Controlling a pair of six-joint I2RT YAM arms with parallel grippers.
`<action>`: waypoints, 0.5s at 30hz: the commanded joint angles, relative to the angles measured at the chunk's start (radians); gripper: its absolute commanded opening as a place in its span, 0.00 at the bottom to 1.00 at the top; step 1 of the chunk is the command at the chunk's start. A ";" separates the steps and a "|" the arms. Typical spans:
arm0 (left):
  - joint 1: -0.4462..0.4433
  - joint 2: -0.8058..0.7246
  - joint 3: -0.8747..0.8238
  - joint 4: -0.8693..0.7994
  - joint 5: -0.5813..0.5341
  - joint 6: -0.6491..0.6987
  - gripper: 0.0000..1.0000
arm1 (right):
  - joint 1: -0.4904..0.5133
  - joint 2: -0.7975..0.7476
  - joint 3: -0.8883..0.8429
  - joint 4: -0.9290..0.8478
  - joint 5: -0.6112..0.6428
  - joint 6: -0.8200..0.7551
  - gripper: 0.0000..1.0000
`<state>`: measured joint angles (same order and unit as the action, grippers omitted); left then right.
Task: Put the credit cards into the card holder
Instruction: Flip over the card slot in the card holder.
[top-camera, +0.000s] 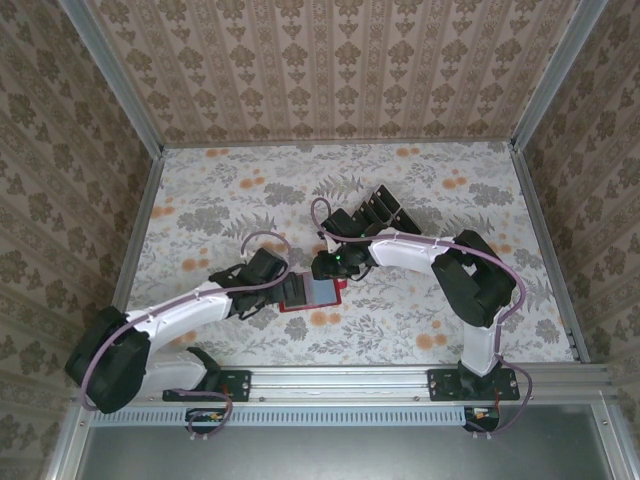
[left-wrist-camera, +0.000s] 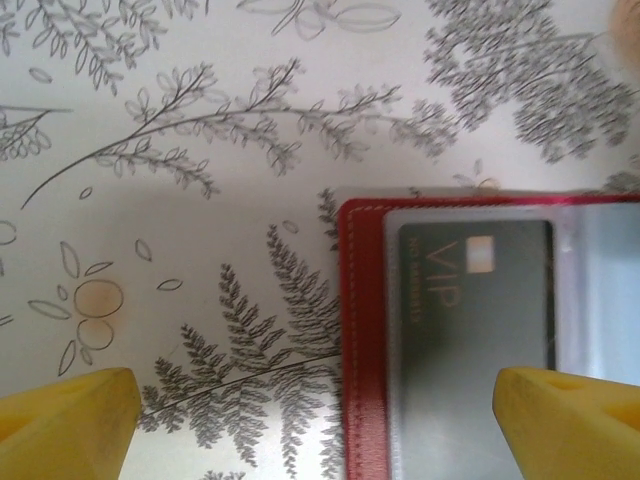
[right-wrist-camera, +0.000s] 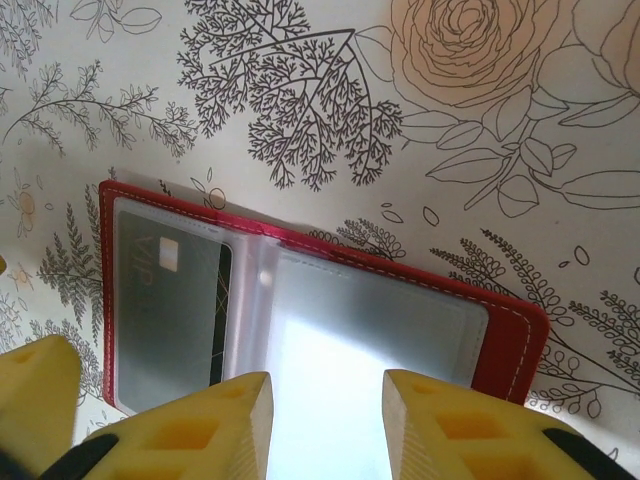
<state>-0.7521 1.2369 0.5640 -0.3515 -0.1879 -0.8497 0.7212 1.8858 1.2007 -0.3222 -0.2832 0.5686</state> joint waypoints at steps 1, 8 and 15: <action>-0.025 0.035 0.006 -0.058 -0.095 -0.026 1.00 | 0.009 0.010 0.016 -0.037 0.015 -0.026 0.37; -0.034 0.107 -0.027 -0.047 -0.131 -0.040 1.00 | 0.022 0.050 0.017 -0.027 -0.015 -0.007 0.43; -0.012 0.139 -0.032 -0.017 -0.130 -0.022 1.00 | 0.047 0.090 0.033 0.026 -0.060 0.060 0.43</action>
<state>-0.7773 1.3403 0.5568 -0.3386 -0.2966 -0.8753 0.7521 1.9434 1.2213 -0.2985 -0.3138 0.5877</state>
